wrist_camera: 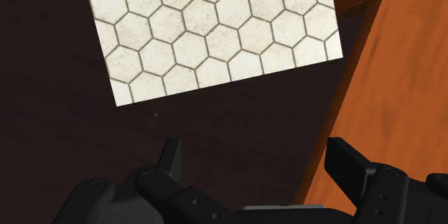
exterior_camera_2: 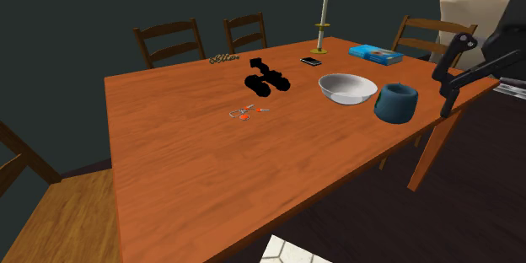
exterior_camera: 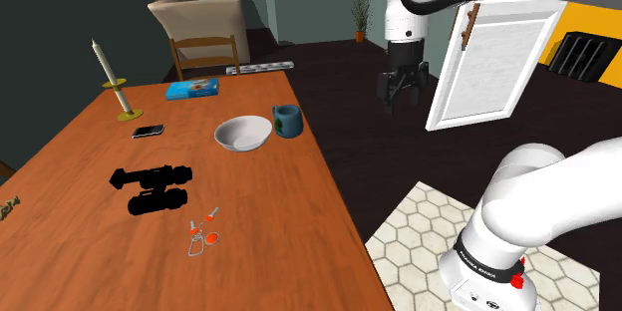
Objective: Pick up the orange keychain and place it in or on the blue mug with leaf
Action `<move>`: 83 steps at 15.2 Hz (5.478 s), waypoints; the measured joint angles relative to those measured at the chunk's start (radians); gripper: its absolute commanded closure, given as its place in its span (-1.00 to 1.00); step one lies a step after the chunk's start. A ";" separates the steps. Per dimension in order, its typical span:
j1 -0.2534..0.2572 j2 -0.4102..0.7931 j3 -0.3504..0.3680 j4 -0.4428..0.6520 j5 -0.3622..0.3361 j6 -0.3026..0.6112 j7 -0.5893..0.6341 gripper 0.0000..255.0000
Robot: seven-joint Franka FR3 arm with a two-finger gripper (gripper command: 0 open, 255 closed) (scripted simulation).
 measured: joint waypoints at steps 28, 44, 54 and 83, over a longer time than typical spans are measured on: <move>0.168 0.658 0.434 0.294 0.104 0.435 0.531 -1.00; 0.398 1.285 0.476 0.944 -0.169 0.387 0.844 -1.00; 0.431 1.381 0.460 0.968 -0.205 0.456 0.869 -1.00; 0.434 1.340 0.472 1.063 -0.186 0.325 0.858 1.00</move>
